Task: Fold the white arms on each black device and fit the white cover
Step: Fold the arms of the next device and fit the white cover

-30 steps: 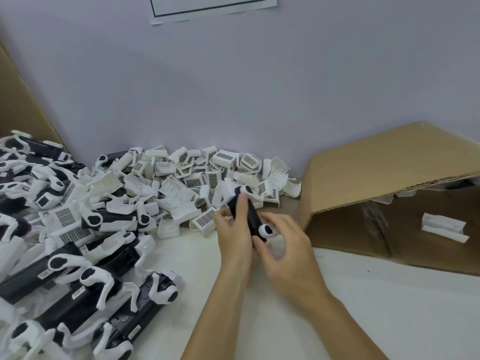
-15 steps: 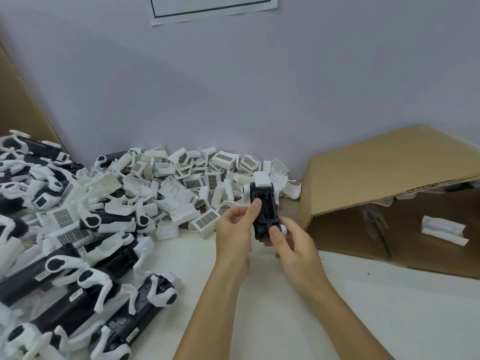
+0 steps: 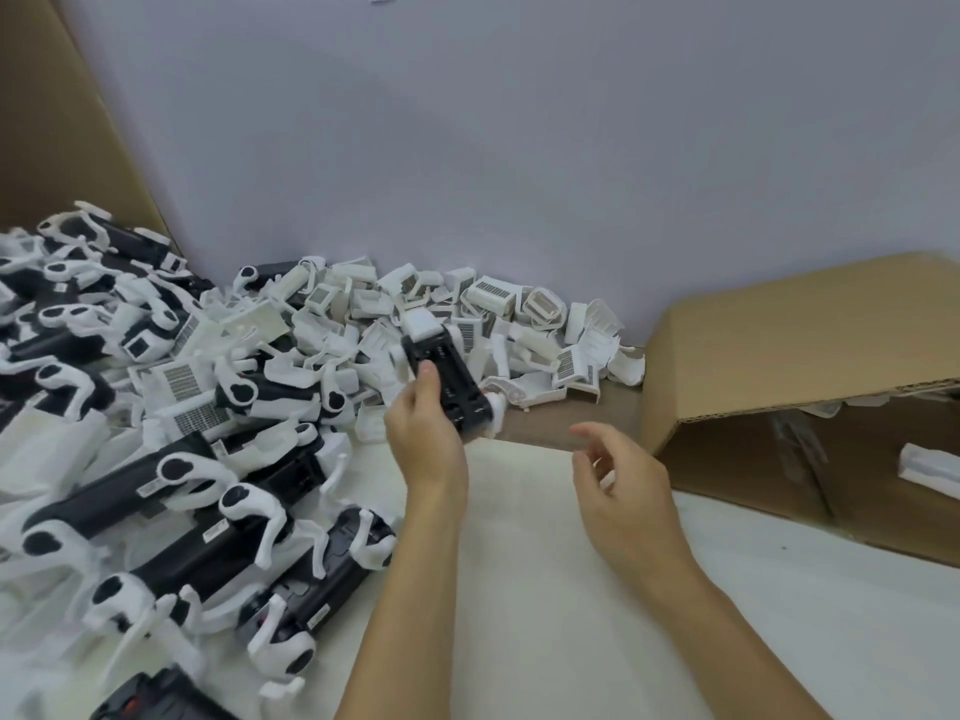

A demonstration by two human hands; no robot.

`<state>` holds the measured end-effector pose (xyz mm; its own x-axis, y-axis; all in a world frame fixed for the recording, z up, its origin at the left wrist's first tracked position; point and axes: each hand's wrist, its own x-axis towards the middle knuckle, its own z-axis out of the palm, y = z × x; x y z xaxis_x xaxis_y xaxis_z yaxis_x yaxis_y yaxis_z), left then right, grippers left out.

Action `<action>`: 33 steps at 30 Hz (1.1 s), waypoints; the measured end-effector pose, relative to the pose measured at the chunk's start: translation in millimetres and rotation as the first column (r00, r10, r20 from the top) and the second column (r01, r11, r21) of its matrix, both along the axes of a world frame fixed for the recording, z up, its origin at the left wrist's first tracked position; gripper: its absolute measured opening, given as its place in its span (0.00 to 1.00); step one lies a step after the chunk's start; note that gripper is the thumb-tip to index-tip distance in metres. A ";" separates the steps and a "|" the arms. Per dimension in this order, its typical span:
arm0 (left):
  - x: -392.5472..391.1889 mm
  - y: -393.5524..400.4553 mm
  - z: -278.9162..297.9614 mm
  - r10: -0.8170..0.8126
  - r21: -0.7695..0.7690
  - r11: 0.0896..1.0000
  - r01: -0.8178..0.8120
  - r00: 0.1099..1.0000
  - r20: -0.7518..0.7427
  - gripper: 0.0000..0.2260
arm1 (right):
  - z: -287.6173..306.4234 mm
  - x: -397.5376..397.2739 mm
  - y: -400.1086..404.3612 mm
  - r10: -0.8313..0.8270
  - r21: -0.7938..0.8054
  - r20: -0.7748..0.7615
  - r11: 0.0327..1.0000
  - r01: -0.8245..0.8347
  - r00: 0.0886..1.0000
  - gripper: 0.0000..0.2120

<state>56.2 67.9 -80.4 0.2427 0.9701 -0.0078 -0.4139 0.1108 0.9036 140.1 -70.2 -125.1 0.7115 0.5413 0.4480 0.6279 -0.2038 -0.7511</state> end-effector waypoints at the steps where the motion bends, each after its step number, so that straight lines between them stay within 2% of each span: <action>1: -6.0 5.8 1.1 0.053 0.019 0.998 -0.053 0.999 0.013 0.14 | 2.1 -0.9 5.3 0.016 -0.056 0.043 0.998 -0.014 0.999 0.12; 6: -21.5 17.6 4.1 0.217 0.031 0.976 -0.218 0.976 0.030 0.15 | 27.5 0.5 58.9 0.195 -0.309 0.214 0.943 -0.123 0.957 0.22; 9: -22.4 17.1 4.4 0.205 0.018 0.978 -0.207 0.977 0.060 0.14 | 35.2 4.8 94.4 0.336 -0.562 0.276 0.816 -0.132 0.900 0.31; 11: -22.4 18.1 3.0 0.199 0.018 0.980 -0.200 0.977 0.074 0.13 | 33.8 11.4 110.0 0.406 -0.676 0.267 0.725 -0.131 0.874 0.33; 13: -23.2 18.9 1.7 0.201 0.007 0.979 -0.202 0.976 0.082 0.13 | 31.3 16.6 116.2 0.427 -0.683 0.323 0.723 -0.104 0.845 0.28; 16: -23.3 20.6 0.3 0.207 -0.023 0.978 -0.206 0.973 0.103 0.13 | 29.5 17.7 111.1 0.337 -0.525 0.526 0.851 -0.013 0.781 0.23; 17: -22.8 21.1 0.2 0.208 -0.022 0.978 -0.207 0.973 0.101 0.13 | 28.1 17.5 107.2 0.290 -0.446 0.547 0.895 -0.020 0.786 0.22; 19: -21.7 20.3 -0.6 0.189 0.002 0.982 -0.190 0.977 0.094 0.13 | 26.7 13.6 95.4 0.199 -0.271 0.435 0.959 -0.083 0.878 0.20; 22: -19.2 14.7 -1.8 0.061 0.082 0.994 -0.067 0.995 0.075 0.12 | 21.8 -0.4 68.0 0.083 0.016 0.068 0.996 -0.084 0.994 0.12; 25: -11.6 6.4 -3.1 -0.123 0.205 0.971 0.126 0.992 -0.025 0.11 | 9.6 -7.2 34.6 0.084 0.213 -0.299 0.977 -0.019 0.951 0.03; 28: 0.1 -9.8 -5.3 -0.265 0.278 0.916 0.289 0.957 -0.123 0.08 | 1.4 -2.6 9.1 0.146 0.345 -0.516 0.937 0.049 0.844 0.06; 30: 8.3 -22.0 -8.5 -0.319 0.301 0.884 0.356 0.933 -0.166 0.06 | 1.3 1.3 2.4 0.186 0.418 -0.591 0.903 0.100 0.785 0.08; 33: 17.0 -35.1 -12.5 -0.345 0.335 0.860 0.386 0.922 -0.176 0.10 | 3.8 2.2 2.9 0.187 0.407 -0.555 0.911 0.069 0.810 0.06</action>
